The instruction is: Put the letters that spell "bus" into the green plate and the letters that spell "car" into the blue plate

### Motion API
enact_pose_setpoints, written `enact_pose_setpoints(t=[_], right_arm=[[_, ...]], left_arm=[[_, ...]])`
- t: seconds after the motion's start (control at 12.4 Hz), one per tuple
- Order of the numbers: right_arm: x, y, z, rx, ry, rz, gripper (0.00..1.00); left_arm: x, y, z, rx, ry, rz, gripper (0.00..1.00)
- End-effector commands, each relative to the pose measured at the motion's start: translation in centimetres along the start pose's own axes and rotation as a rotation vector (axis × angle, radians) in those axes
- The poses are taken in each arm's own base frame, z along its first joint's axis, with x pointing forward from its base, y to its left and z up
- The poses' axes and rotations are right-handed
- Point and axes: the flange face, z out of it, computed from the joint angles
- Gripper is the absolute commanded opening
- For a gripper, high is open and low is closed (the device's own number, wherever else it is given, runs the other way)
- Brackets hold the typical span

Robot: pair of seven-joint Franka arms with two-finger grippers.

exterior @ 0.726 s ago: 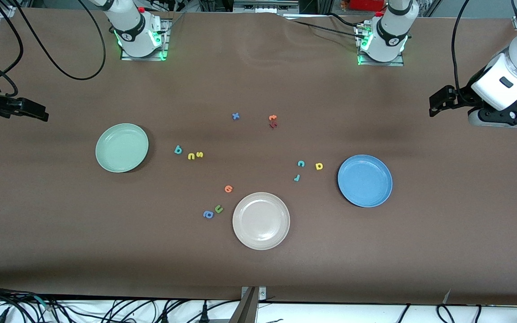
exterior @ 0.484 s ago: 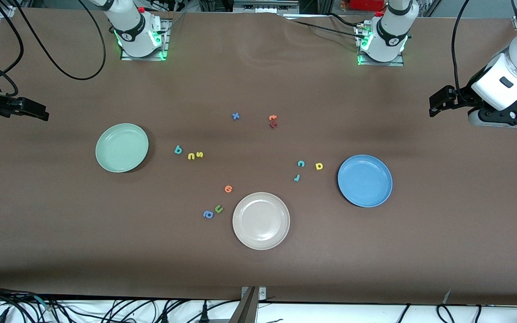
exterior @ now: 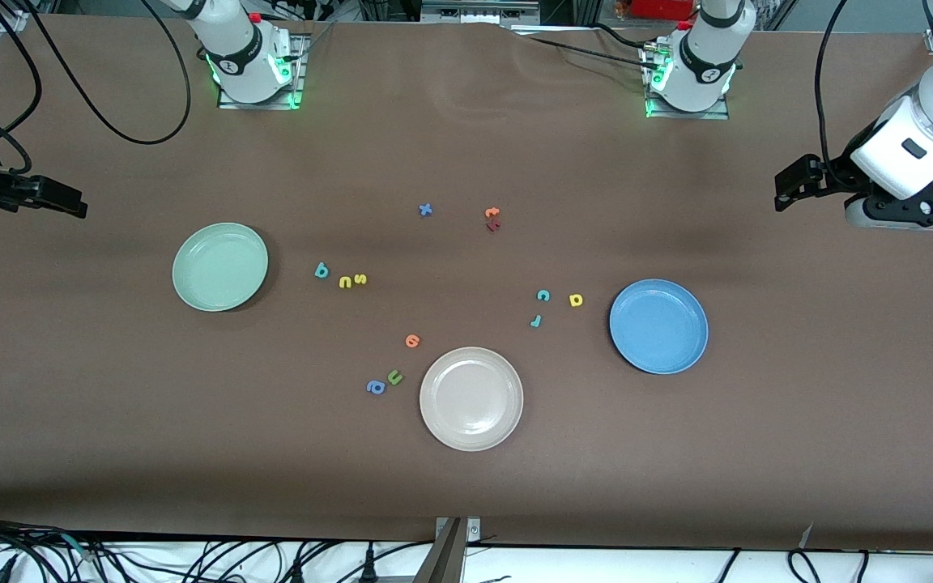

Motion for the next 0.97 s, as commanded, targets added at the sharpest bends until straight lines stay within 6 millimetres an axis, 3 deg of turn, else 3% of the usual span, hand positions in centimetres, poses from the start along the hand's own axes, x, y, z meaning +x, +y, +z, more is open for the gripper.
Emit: enact_pose_setpoints(t=[0.0,0.89], right_arm=[[-0.88,0.07,-0.49,0.004,0.000,0.001,0.99],[-0.93,0.19,-0.30,0.001,-0.008,0.020,0.99]], left_arm=[[-0.08,0.09,-0.47,-0.012,0.012,0.010,1.00],[0.06,0.00,-0.22,-0.020,0.007,0.005,1.00]])
